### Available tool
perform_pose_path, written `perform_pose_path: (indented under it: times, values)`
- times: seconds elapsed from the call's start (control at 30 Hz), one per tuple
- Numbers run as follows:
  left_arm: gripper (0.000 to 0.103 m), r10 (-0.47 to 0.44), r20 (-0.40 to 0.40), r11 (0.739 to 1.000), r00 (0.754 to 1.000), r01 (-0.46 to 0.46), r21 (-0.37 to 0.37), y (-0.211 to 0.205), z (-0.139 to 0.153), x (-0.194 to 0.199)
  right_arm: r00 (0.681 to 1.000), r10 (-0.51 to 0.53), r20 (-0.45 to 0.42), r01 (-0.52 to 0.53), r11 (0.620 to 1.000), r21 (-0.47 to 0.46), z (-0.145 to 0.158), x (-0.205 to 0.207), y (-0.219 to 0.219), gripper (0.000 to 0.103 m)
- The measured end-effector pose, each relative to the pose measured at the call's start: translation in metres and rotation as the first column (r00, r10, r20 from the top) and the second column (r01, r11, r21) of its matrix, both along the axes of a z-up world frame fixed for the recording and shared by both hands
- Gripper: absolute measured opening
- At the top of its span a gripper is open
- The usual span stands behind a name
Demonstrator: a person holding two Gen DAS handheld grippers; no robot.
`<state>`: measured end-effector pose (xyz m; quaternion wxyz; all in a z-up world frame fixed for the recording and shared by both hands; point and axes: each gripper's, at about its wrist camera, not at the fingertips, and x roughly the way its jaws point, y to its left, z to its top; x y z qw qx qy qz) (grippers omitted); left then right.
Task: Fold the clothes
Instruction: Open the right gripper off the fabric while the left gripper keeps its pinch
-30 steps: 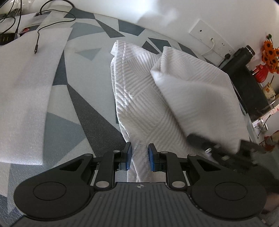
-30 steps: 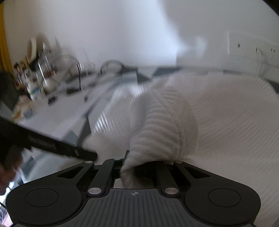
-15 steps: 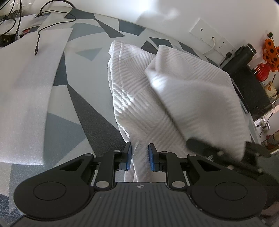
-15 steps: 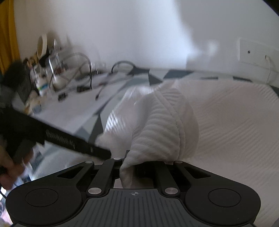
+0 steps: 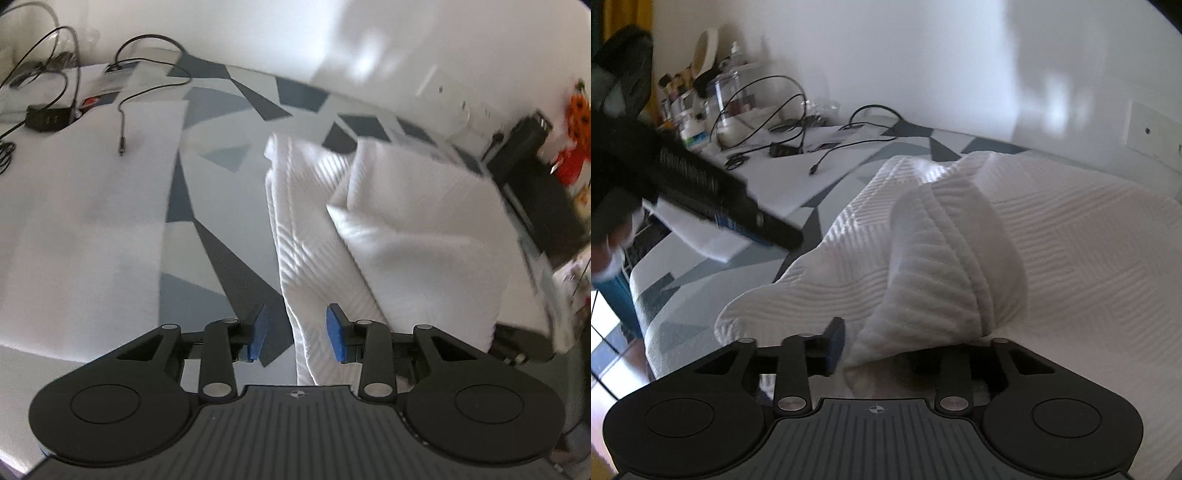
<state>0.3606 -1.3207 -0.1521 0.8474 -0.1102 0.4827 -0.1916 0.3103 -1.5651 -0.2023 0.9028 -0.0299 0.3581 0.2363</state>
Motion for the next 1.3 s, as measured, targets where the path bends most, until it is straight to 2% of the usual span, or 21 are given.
perform_pose_path:
  times: [0.03, 0.13, 0.23, 0.3, 0.43, 0.6, 0.67, 0.7, 0.73, 0.83, 0.9, 1.0, 1.07, 1.2, 1.27, 1.3]
  values:
    - [0.036, 0.008, -0.007, 1.0, 1.0, -0.008, -0.021, 0.004, 0.002, 0.0, 1.0, 0.006, 0.005, -0.006, 1.0, -0.003, 0.002, -0.002, 0.0, 0.047]
    - [0.038, 0.011, -0.033, 0.996, 0.999, -0.014, -0.084, 0.013, 0.007, 0.003, 1.0, 0.023, 0.019, -0.023, 1.0, -0.012, 0.009, -0.007, -0.002, 0.05]
    - [0.051, 0.012, -0.051, 0.991, 0.999, -0.019, -0.131, 0.013, 0.011, 0.008, 0.998, 0.031, 0.045, -0.029, 0.999, -0.038, 0.011, -0.012, -0.003, 0.049]
    - [0.052, 0.0, -0.047, 0.99, 0.999, -0.006, -0.139, 0.007, 0.012, 0.011, 0.998, 0.018, 0.055, -0.016, 0.999, -0.035, 0.012, -0.014, -0.006, 0.048]
    - [0.052, -0.025, -0.046, 0.991, 0.999, 0.018, -0.135, -0.006, 0.011, 0.012, 0.998, -0.025, 0.06, 0.023, 0.999, 0.033, 0.019, -0.016, -0.018, 0.047]
    - [0.052, -0.03, -0.06, 0.995, 0.998, 0.024, -0.099, -0.018, 0.006, 0.012, 0.995, -0.078, 0.067, 0.072, 0.994, 0.08, 0.024, -0.012, -0.03, 0.048]
    - [0.053, -0.026, -0.066, 0.996, 0.997, 0.021, -0.082, -0.019, 0.003, 0.012, 0.995, -0.072, 0.066, 0.066, 0.994, 0.089, 0.022, -0.01, -0.031, 0.031]
    - [0.055, -0.022, -0.069, 0.997, 0.997, 0.017, -0.076, -0.019, 0.001, 0.012, 0.996, -0.061, 0.063, 0.056, 0.995, 0.083, 0.019, -0.009, -0.029, 0.008]
    - [0.059, -0.015, -0.074, 0.997, 0.997, 0.01, -0.074, -0.018, 0.0, 0.013, 0.997, -0.055, 0.061, 0.051, 0.997, 0.066, 0.016, -0.009, -0.026, 0.006]
    - [0.062, 0.006, -0.09, 0.994, 0.996, -0.016, -0.105, -0.012, -0.001, 0.015, 0.997, -0.036, 0.065, 0.032, 0.997, 0.069, 0.013, -0.011, -0.022, 0.005]
    - [0.066, 0.022, -0.108, 0.988, 0.994, -0.038, -0.152, -0.006, -0.002, 0.017, 0.997, -0.011, 0.07, 0.005, 0.997, 0.082, 0.014, -0.014, -0.018, 0.005]
    - [0.07, 0.047, -0.139, 0.96, 0.989, -0.083, -0.267, 0.003, -0.001, 0.02, 0.995, 0.049, 0.083, -0.053, 0.997, 0.047, 0.014, -0.017, -0.008, 0.006]
    - [0.075, 0.067, -0.147, 0.945, 0.987, -0.11, -0.309, 0.005, 0.0, 0.022, 0.993, 0.079, 0.09, -0.081, 0.997, 0.02, 0.013, -0.017, -0.002, 0.006]
    - [0.076, 0.065, -0.147, 0.947, 0.987, -0.107, -0.304, -0.005, 0.001, 0.029, 0.988, 0.124, 0.096, -0.121, 0.992, -0.03, 0.012, -0.019, 0.01, 0.007]
    - [0.079, 0.049, -0.146, 0.953, 0.988, -0.09, -0.291, -0.014, 0.002, 0.033, 0.982, 0.155, 0.108, -0.148, 0.986, -0.07, 0.013, -0.022, 0.016, 0.012]
    - [0.079, 0.03, -0.139, 0.959, 0.99, -0.068, -0.274, -0.02, 0.002, 0.033, 0.977, 0.175, 0.119, -0.165, 0.983, -0.085, 0.013, -0.024, 0.018, 0.018]
